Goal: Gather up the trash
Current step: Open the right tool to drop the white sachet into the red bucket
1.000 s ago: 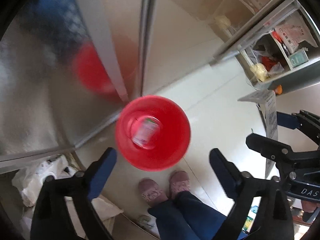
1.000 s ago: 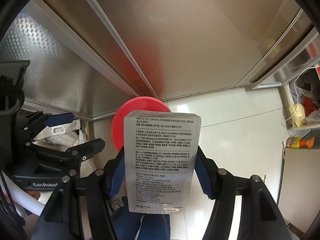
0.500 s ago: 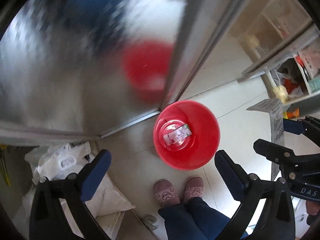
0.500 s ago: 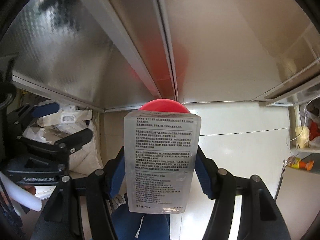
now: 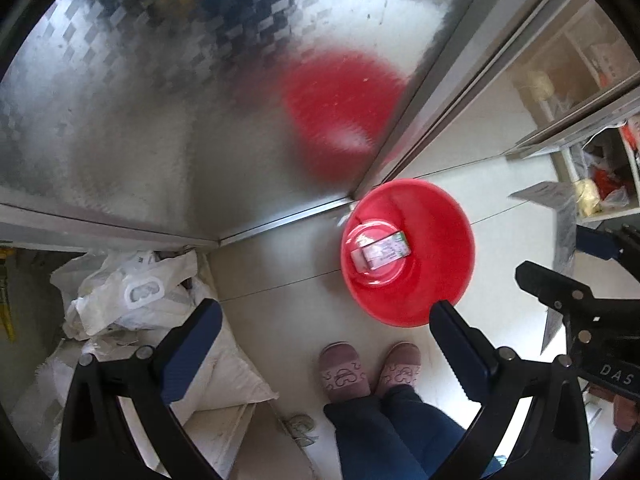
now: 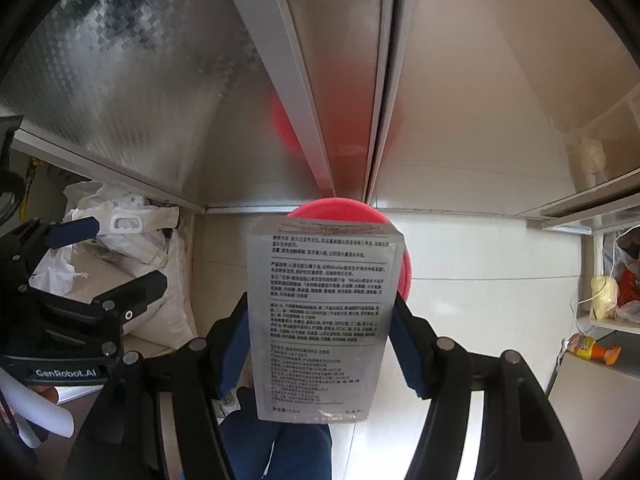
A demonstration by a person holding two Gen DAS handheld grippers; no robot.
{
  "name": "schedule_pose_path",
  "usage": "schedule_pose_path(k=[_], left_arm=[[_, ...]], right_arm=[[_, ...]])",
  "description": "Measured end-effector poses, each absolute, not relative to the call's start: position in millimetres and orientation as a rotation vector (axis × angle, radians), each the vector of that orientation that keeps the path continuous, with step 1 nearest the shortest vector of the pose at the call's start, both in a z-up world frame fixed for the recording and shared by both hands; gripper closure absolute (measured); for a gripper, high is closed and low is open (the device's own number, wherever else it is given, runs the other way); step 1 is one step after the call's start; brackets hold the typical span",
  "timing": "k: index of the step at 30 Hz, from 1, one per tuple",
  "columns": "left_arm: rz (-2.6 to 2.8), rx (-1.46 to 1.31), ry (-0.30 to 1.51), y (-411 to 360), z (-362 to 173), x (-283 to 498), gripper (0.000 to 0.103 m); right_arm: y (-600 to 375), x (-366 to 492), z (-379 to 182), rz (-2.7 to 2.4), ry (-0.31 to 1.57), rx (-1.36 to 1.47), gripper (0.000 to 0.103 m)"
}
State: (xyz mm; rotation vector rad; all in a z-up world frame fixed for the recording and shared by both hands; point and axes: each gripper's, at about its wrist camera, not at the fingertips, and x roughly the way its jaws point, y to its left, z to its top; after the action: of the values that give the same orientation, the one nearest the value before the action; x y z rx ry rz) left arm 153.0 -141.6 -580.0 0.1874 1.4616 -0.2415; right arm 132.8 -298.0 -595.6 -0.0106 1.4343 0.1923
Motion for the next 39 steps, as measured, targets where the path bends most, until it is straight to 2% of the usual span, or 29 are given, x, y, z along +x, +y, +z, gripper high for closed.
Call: schedule_pose_path(k=[2, 3, 6, 9, 15, 21, 29, 37, 39], left_arm=[[-0.247, 0.205, 1.457, -145, -579, 152, 0.000], [-0.251, 0.208, 1.459, -146, -578, 151, 0.000], [-0.267, 0.207, 1.451, -144, -575, 148, 0.001], [-0.283, 0.202, 1.443, -145, -567, 147, 0.001], [-0.284, 0.218, 1.415, -151, -518, 137, 0.001], [-0.298, 0.177, 1.363, -152, -430, 125, 0.000], [-0.335, 0.147, 1.215, -151, -289, 102, 0.000], [-0.350, 0.129, 1.050, -156, -176, 85, 0.000], [-0.333, 0.133, 0.997, -158, -153, 80, 0.000]], right_arm=[[-299, 131, -596, 0.175, 1.431, -0.026, 0.036], [-299, 131, -595, 0.167, 1.422, -0.027, 0.029], [-302, 128, -593, 0.170, 1.435, 0.008, 0.025], [-305, 125, -584, 0.161, 1.430, 0.008, 0.016], [-306, 115, -547, 0.143, 1.419, 0.040, 0.015], [-305, 100, -462, 0.091, 1.344, -0.021, 0.013], [-309, 70, -317, 0.027, 1.195, -0.031, 0.013], [-320, 37, -200, -0.007, 0.999, -0.085, 0.001], [-323, 33, -180, -0.012, 0.960, -0.080, 0.001]])
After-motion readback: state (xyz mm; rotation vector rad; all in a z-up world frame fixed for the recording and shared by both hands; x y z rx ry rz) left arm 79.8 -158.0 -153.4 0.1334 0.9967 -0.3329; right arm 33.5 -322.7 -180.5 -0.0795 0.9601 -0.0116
